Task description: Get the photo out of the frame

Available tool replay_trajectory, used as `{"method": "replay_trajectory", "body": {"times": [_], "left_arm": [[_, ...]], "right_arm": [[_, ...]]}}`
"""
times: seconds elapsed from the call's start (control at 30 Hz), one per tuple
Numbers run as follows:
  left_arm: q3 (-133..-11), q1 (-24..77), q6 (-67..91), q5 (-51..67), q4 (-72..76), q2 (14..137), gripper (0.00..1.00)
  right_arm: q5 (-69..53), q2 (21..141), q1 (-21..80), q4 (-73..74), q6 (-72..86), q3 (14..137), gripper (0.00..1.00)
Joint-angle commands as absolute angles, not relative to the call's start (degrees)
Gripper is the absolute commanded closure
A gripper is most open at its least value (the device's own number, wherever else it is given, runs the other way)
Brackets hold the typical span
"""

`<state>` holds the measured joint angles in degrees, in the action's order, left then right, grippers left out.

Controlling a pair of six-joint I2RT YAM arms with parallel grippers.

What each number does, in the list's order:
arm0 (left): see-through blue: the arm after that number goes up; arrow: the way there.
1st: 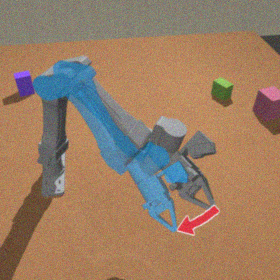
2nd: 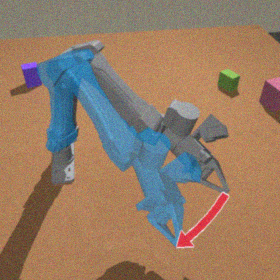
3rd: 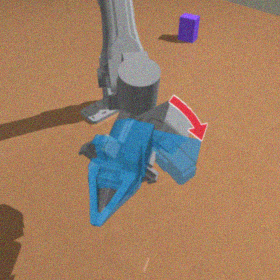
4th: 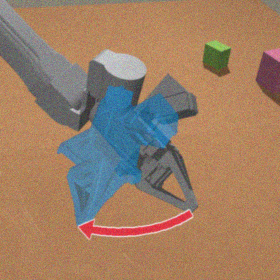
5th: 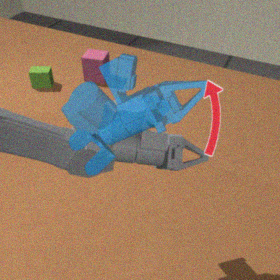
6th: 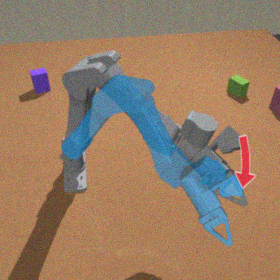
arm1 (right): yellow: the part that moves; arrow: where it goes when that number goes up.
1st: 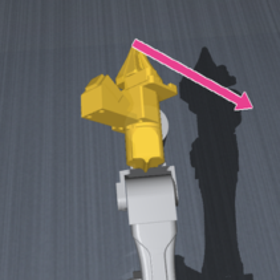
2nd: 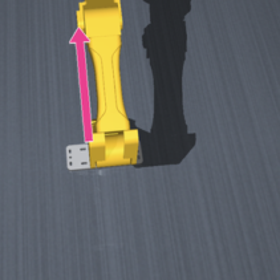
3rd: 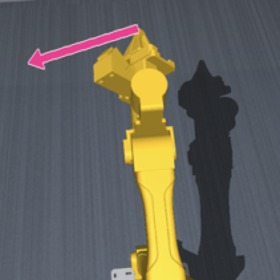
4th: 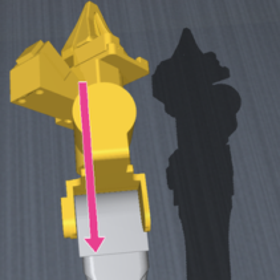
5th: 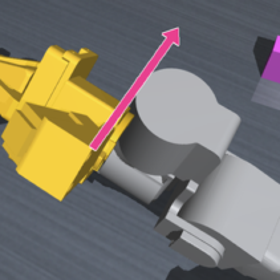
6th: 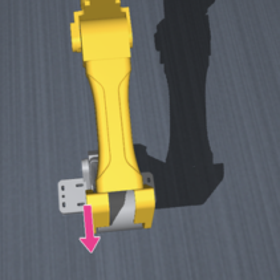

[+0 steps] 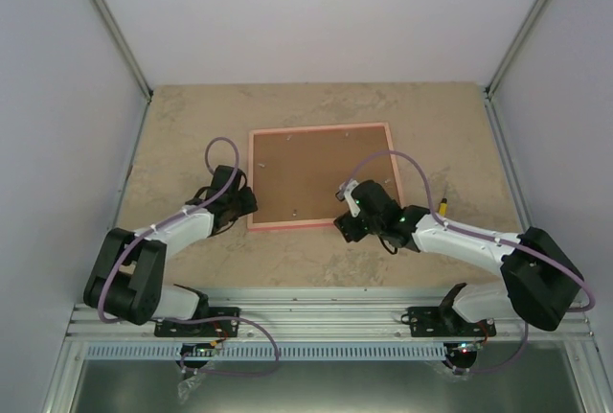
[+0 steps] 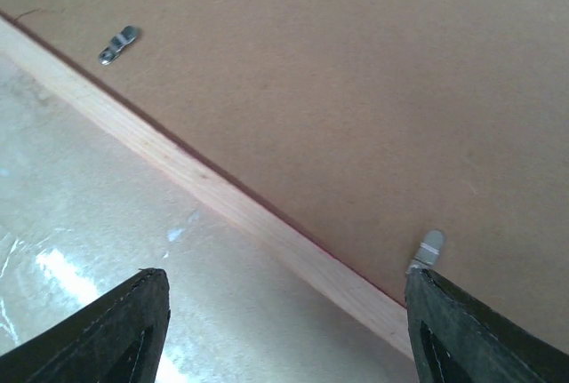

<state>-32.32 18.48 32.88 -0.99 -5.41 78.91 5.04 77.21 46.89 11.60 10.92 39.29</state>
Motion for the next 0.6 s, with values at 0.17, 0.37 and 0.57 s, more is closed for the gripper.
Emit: {"method": "replay_trajectory", "body": {"times": [0.17,0.37,0.57], "left_arm": [[-31.69,18.46,32.64,-2.41,-5.64,77.17,0.68],[-33.22,18.50,31.97,-1.89,-5.64,81.36,0.62],[-33.78,18.76,31.75,-1.44,-5.05,84.17,0.68]], "right_arm": [[8.12,77.59,50.54,9.47,7.91,40.02,0.26],[8.30,77.25,50.54,8.50,8.16,39.13,0.26],[7.94,77.02,50.65,7.63,7.26,38.64,0.26]]}}
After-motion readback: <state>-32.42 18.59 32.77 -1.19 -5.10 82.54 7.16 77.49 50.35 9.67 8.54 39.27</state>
